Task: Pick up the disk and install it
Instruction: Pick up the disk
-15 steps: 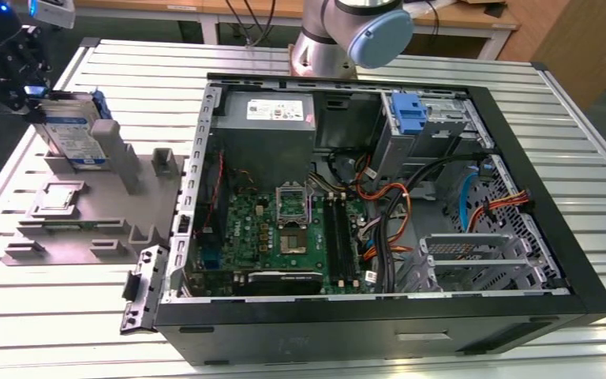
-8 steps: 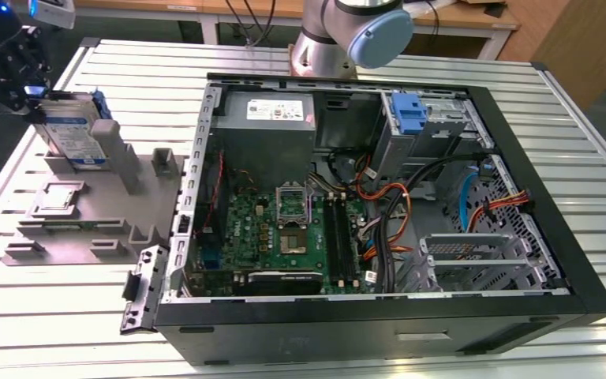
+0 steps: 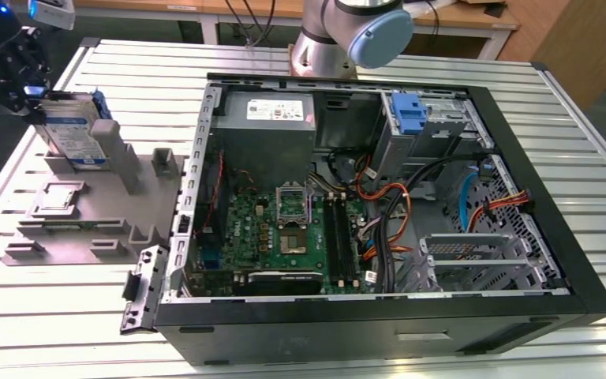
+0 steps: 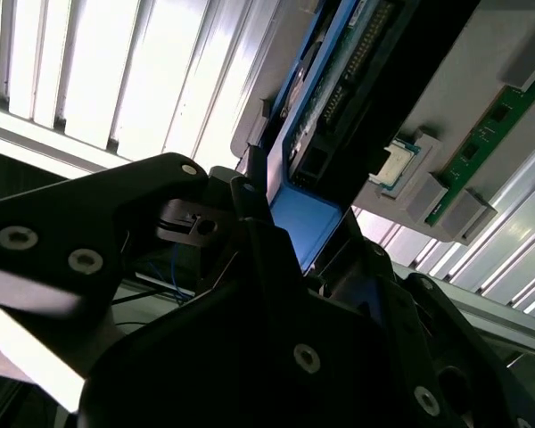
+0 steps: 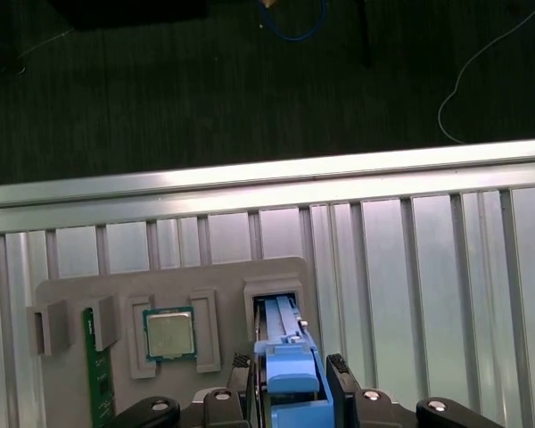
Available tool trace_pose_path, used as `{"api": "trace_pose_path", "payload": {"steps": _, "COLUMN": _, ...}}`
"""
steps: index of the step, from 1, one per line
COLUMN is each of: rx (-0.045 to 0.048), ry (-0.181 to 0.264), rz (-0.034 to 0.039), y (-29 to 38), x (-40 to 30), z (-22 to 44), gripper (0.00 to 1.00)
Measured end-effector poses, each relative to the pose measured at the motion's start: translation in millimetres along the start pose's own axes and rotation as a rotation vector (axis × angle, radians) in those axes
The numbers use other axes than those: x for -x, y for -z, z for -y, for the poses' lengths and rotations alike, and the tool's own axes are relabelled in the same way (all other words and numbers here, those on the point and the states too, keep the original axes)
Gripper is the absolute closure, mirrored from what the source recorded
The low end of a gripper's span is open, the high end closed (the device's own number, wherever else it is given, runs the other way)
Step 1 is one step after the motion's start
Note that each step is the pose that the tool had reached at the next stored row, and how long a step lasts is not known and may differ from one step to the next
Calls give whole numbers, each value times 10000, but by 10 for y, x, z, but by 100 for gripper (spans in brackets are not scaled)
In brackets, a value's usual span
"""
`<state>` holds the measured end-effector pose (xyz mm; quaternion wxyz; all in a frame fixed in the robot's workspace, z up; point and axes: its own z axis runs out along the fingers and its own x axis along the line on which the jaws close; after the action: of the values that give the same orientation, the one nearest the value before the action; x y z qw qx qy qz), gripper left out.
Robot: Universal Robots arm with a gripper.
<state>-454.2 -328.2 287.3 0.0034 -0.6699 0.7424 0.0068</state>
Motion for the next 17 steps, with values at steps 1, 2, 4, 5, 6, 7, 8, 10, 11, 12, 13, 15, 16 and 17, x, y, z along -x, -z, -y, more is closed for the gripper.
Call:
{"api": "trace_pose_path", "payload": {"steps": 1, "rx": 0, "ry": 0, "rz": -1, "y": 0, "x": -1, "z": 0, "gripper": 54}}
{"api": "trace_pose_path", "payload": {"steps": 2, "rx": 2, "ry": 1, "rz": -1, "y": 1, "x": -1, "z": 0, "gripper": 54}}
{"api": "trace_pose_path", "payload": {"steps": 4, "rx": 0, "ry": 1, "rz": 0, "y": 0, "x": -2, "z": 0, "gripper": 54}}
{"api": "trace_pose_path", "payload": {"steps": 5, "rx": 0, "ry": 1, "rz": 0, "y": 0, "x": -2, "z": 0, "gripper": 54}}
{"api": "trace_pose_path", "payload": {"steps": 6, "rx": 0, "ry": 1, "rz": 1, "y": 0, "x": -2, "z": 2, "gripper": 54}}
{"api": "trace_pose_path", "payload": {"steps": 7, "rx": 0, "ry": 1, "rz": 0, "y": 0, "x": -1, "z": 5, "gripper": 54}}
{"api": "trace_pose_path", "payload": {"steps": 8, "rx": 0, "ry": 2, "rz": -1, "y": 0, "x": 0, "z": 6, "gripper": 54}}
{"api": "trace_pose_path", "payload": {"steps": 10, "rx": 2, "ry": 1, "rz": -1, "y": 1, "x": 0, "z": 8, "gripper": 54}}
{"api": "trace_pose_path", "payload": {"steps": 11, "rx": 1, "ry": 1, "rz": -1, "y": 1, "x": 0, "z": 8, "gripper": 54}}
{"api": "trace_pose_path", "payload": {"steps": 12, "rx": 1, "ry": 1, "rz": -1, "y": 0, "x": 0, "z": 8, "gripper": 54}}
{"api": "trace_pose_path", "payload": {"steps": 13, "rx": 1, "ry": 1, "rz": -1, "y": 0, "x": 0, "z": 9, "gripper": 54}}
{"api": "trace_pose_path", "payload": {"steps": 15, "rx": 0, "ry": 1, "rz": -1, "y": 0, "x": 0, "z": 9, "gripper": 54}}
{"api": "trace_pose_path", "payload": {"steps": 16, "rx": 1, "ry": 1, "rz": -1, "y": 0, "x": 0, "z": 9, "gripper": 54}}
{"api": "trace_pose_path", "payload": {"steps": 17, "rx": 2, "ry": 2, "rz": -3, "y": 1, "x": 0, "z": 9, "gripper": 56}}
